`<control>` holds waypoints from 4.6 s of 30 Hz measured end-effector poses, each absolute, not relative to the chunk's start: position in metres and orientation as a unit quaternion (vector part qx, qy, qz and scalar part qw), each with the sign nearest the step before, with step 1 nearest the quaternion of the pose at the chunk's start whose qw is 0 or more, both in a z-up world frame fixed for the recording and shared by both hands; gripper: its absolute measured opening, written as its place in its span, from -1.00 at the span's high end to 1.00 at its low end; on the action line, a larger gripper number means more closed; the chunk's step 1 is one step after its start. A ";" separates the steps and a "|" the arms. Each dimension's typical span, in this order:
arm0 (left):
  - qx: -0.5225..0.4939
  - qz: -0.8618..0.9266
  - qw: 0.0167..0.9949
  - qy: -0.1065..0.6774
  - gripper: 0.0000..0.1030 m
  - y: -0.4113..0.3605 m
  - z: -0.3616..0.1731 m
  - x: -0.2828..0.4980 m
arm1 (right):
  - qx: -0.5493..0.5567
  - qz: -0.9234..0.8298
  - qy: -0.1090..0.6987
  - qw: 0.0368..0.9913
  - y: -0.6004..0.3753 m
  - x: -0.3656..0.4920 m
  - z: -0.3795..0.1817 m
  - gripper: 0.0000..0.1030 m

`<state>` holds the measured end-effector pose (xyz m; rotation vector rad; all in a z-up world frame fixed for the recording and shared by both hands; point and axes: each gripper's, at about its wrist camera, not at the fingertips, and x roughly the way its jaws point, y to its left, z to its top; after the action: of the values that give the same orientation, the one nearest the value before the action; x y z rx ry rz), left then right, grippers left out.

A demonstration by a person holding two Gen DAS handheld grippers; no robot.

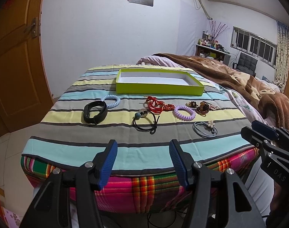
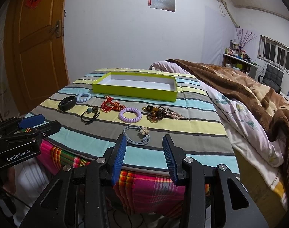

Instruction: Organize jewelry

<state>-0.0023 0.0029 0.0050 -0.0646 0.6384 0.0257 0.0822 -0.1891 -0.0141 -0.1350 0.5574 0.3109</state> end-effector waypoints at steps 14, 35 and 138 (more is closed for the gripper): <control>-0.034 0.017 0.950 0.310 -0.14 0.005 0.007 -0.003 | -0.068 0.153 0.271 0.948 -0.189 0.081 -0.013 0.21; -0.032 0.019 0.951 0.308 -0.14 0.005 0.009 -0.004 | -0.068 0.153 0.271 0.948 -0.189 0.081 -0.013 0.21; -0.021 -0.022 0.952 0.305 0.80 0.019 0.037 0.130 | 0.006 0.220 0.331 0.918 -0.189 0.233 0.009 0.69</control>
<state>0.1297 0.0192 0.0370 -0.0426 0.6210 -0.0448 0.2325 -0.1889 0.0087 0.0125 0.6813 0.4526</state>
